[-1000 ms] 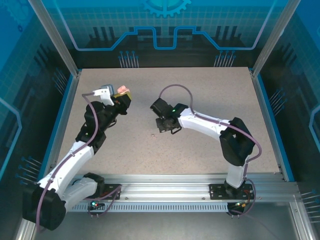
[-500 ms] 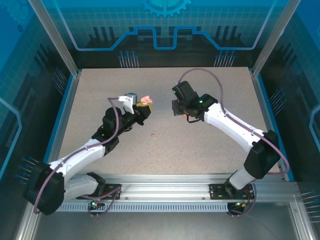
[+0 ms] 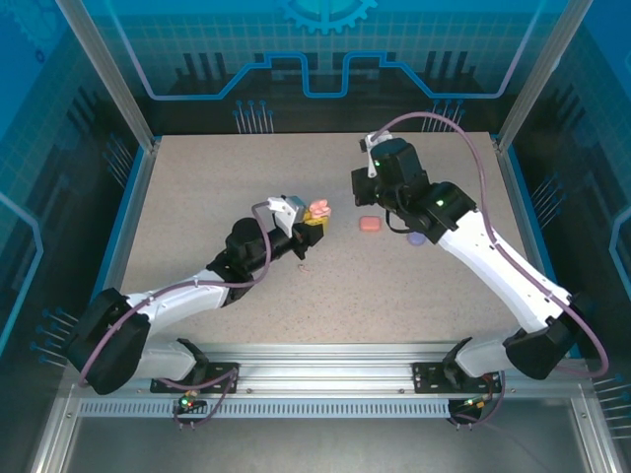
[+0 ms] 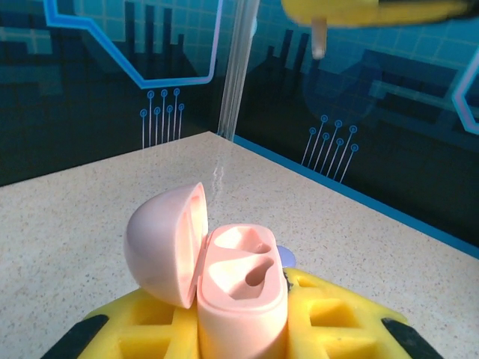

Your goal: Insert the wireless bluetooth earbuds into the charging case

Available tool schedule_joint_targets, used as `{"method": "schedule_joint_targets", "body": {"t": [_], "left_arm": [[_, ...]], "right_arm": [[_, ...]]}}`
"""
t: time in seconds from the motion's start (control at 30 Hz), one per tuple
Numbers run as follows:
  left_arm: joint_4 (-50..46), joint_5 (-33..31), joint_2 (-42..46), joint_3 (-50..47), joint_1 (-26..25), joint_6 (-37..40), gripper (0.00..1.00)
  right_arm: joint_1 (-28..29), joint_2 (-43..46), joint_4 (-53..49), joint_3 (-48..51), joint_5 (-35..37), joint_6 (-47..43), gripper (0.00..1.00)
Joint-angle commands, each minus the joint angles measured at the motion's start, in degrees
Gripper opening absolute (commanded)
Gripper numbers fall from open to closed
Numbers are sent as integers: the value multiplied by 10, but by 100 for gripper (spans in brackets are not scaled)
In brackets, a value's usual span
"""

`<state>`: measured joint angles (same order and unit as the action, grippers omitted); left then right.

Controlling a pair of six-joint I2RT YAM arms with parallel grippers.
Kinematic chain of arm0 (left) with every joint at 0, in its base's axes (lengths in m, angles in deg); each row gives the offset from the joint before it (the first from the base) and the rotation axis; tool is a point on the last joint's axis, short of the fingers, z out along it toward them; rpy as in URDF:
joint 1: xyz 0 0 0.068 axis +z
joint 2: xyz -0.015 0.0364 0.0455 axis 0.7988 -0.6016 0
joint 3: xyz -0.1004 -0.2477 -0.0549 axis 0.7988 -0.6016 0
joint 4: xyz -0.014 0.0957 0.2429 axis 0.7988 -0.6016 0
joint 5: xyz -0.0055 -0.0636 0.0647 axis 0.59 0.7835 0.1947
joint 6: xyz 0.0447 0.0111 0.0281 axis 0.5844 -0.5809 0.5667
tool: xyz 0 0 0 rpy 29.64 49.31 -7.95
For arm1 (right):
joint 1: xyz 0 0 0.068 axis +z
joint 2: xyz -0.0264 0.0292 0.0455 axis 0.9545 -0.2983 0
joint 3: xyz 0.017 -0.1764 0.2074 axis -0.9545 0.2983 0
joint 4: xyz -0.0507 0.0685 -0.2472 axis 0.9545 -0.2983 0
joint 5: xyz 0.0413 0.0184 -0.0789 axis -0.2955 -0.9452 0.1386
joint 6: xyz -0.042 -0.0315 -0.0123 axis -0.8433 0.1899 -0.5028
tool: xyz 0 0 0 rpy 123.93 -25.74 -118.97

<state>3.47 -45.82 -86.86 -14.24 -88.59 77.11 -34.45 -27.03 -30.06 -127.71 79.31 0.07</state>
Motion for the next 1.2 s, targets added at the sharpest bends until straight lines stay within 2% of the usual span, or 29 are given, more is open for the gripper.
{"method": "schedule_joint_targets", "body": {"t": [0.0, 0.27, 0.7, 1.17], "left_arm": [[55, -16, -3, 27, -11, 60, 0], [105, -89, -5, 36, -18, 122, 0], [69, -68, -2, 80, -36, 196, 0], [56, -67, -12, 90, -39, 190, 0]], "right_arm": [[-3, 40, 45, 21, -25, -25, 12], [31, 90, 109, 66, -48, -49, 13], [105, 84, 160, 79, -26, -90, 13], [109, 79, 165, 78, -20, -101, 13]]}}
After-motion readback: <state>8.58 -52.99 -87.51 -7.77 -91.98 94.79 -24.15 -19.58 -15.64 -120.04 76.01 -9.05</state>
